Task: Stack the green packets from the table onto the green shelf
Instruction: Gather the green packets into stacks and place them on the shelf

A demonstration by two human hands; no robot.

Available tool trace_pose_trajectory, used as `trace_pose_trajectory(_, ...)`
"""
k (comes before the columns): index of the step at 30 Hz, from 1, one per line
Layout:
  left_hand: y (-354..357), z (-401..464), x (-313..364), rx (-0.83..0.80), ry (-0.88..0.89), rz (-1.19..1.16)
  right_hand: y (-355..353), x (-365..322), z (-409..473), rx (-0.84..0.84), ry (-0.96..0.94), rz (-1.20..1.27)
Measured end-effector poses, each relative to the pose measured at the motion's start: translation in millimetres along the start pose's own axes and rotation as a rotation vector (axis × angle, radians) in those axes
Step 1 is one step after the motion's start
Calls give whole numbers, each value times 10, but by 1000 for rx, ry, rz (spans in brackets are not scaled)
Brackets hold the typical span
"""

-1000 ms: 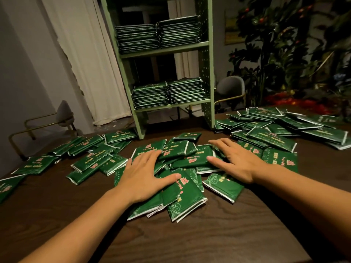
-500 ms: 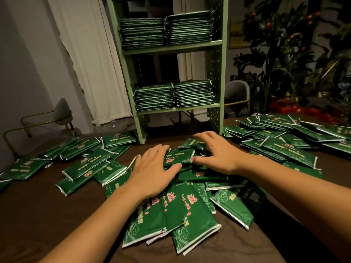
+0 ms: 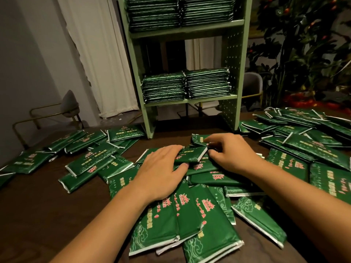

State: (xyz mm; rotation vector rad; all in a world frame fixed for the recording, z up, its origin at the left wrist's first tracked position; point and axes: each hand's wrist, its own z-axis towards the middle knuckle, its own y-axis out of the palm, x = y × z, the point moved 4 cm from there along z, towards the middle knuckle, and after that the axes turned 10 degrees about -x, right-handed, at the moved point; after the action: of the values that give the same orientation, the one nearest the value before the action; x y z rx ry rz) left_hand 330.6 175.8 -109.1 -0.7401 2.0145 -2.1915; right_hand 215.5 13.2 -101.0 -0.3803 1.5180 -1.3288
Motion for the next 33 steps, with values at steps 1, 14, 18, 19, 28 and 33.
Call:
trace_pose_trajectory(1,-1,-5,4,5,12,0,-23,12,-14,32,7,17)
trace_pose_trajectory(14,39,-5,-54,29,-77,-137,26,-342,-331,-127,-383,-14)
trace_pose_trajectory(18,28,-37,-62,42,-62,-144,38,-368,-324,-35,-443,-130)
trace_pose_trajectory(19,23,-39,-56,40,-53,-130,19,-377,-326,4,-453,-145)
trace_pose_trajectory(28,8,-47,-61,52,-77,-99,-29,-368,-333,41,-390,-93)
trace_pose_trajectory(33,9,-59,-71,39,-81,-101,-74,-394,-338,173,-427,-80)
